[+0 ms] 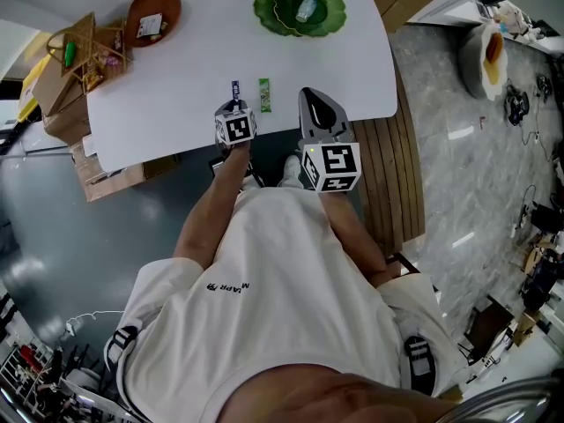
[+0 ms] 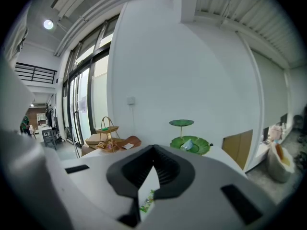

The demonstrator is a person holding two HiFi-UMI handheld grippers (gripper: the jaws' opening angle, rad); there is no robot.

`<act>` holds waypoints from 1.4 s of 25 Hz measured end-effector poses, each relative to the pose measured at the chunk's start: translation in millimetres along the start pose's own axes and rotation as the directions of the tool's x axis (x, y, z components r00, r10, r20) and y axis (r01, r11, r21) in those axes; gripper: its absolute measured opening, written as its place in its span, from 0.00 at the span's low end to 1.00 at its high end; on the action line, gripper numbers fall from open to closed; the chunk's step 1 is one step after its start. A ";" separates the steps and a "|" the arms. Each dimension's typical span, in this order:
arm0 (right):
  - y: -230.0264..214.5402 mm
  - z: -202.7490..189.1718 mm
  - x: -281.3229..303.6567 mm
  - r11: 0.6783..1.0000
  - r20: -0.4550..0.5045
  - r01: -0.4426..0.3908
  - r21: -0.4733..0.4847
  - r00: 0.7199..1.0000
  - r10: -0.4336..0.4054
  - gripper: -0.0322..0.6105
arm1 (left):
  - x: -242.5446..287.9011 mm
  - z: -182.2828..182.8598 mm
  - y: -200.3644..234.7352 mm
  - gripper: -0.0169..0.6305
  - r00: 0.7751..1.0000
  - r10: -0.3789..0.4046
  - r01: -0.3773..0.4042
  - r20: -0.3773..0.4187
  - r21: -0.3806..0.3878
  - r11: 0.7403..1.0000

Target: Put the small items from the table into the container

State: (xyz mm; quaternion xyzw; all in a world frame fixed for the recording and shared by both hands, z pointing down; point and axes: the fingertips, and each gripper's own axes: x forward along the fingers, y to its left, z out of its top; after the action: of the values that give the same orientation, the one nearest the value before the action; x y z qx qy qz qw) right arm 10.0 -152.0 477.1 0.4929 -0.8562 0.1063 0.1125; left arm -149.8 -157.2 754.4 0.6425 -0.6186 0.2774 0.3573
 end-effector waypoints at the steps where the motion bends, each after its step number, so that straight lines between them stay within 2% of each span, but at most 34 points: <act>1: 0.0 0.5 -0.8 1.000 0.003 0.001 0.000 1.000 -0.001 0.06 | -2.0 3.4 -1.0 0.16 1.000 -0.002 0.002 0.010 0.002 1.000; 8: -2.3 5.6 -8.1 1.000 0.021 0.013 -0.001 1.000 -0.013 0.06 | -24.0 33.5 -12.5 0.16 0.996 -0.038 0.041 0.077 -0.042 0.998; 12: -3.7 8.5 -10.6 1.000 0.034 0.021 0.002 0.999 -0.021 0.06 | -34.3 51.9 -21.7 0.16 0.990 -0.065 0.071 0.126 -0.043 0.997; 19: -2.9 13.8 -14.4 1.000 0.053 0.028 0.003 0.998 -0.028 0.06 | -57.3 77.3 -39.9 0.16 0.976 -0.106 0.110 0.192 -0.010 0.994; 26: -6.6 20.4 -18.2 0.999 0.071 0.047 0.005 0.996 -0.048 0.06 | -75.8 111.4 -58.2 0.16 0.951 -0.149 0.139 0.272 0.053 0.989; 35: -10.4 27.4 -19.9 0.998 0.091 0.064 0.002 0.994 -0.064 0.06 | -88.5 145.4 -80.5 0.16 0.921 -0.203 0.172 0.333 0.120 0.978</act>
State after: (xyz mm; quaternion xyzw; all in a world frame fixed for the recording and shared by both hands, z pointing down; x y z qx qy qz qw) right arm 26.4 -148.9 445.8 0.5245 -0.8441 0.0799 0.0771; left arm -89.4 -222.7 588.5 0.7524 -0.5942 0.1527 0.2399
